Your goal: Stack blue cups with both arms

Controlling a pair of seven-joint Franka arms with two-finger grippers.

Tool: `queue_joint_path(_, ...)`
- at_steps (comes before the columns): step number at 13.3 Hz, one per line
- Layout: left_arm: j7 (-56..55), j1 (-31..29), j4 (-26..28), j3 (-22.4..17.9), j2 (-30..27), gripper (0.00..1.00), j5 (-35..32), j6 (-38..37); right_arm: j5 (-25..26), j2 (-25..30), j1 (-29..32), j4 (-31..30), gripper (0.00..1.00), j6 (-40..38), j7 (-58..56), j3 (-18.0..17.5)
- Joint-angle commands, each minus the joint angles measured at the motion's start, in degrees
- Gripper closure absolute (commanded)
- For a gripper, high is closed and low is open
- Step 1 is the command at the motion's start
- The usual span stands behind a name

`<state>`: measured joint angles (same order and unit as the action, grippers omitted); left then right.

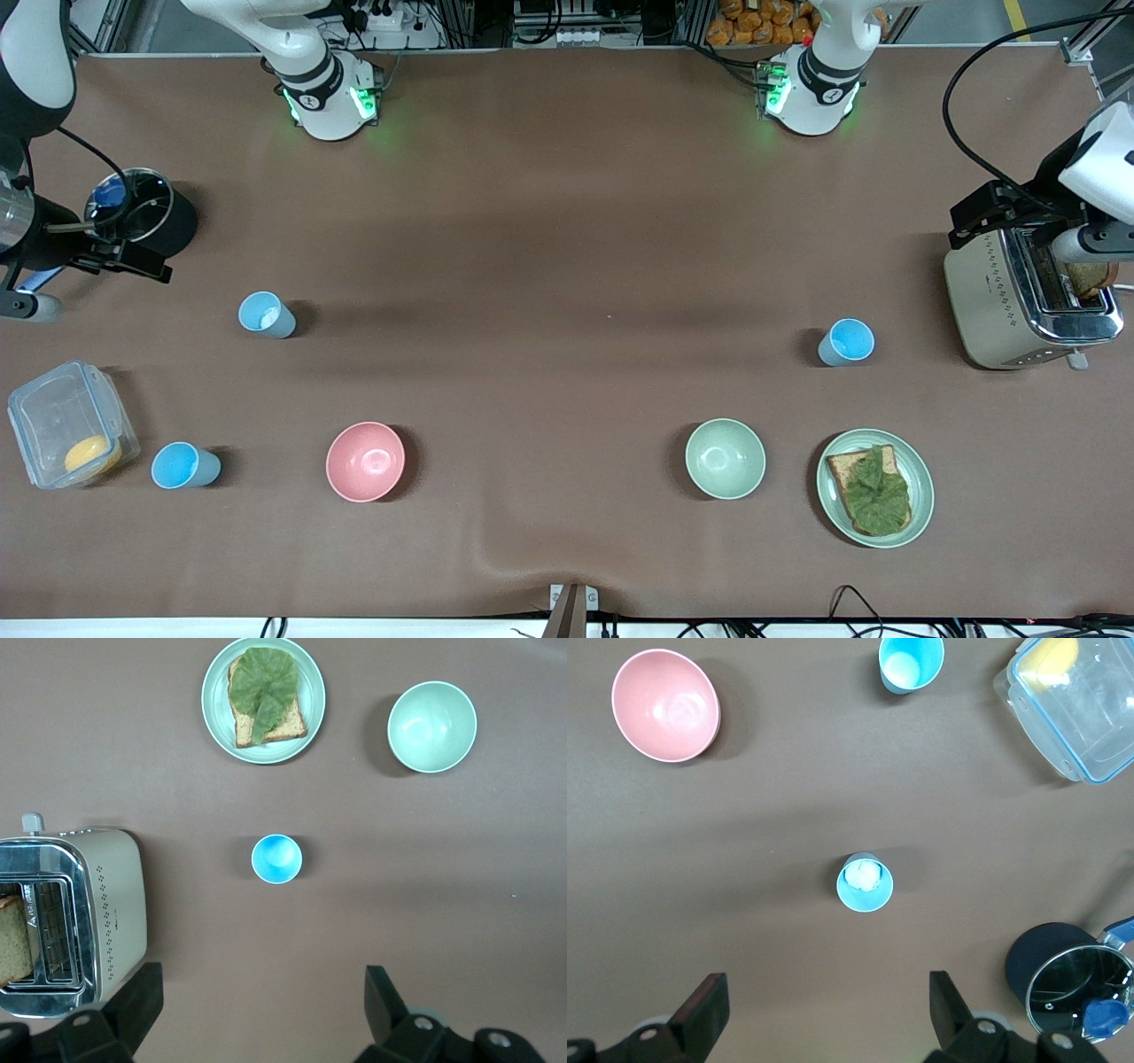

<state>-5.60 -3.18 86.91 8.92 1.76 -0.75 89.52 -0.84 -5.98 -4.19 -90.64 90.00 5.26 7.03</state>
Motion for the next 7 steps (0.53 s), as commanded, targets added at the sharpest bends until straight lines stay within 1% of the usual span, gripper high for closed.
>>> queue_joint_path(1,0.6,-0.4,-0.3,0.4,-0.7,0.00,0.1,-1.5,-0.4,1.1,0.4,-0.8,0.00,-0.5,1.0,-0.5)
queue_joint_path(5,0.8,-0.2,-0.3,0.6,-0.4,0.00,-0.1,-1.5,-0.4,1.1,0.5,-0.8,0.00,-0.5,1.0,-0.5)
queue_joint_path(7,0.9,-0.3,0.0,0.6,0.8,0.00,-0.1,-1.4,-0.4,1.1,0.4,-0.8,0.00,-0.7,1.0,-0.5)
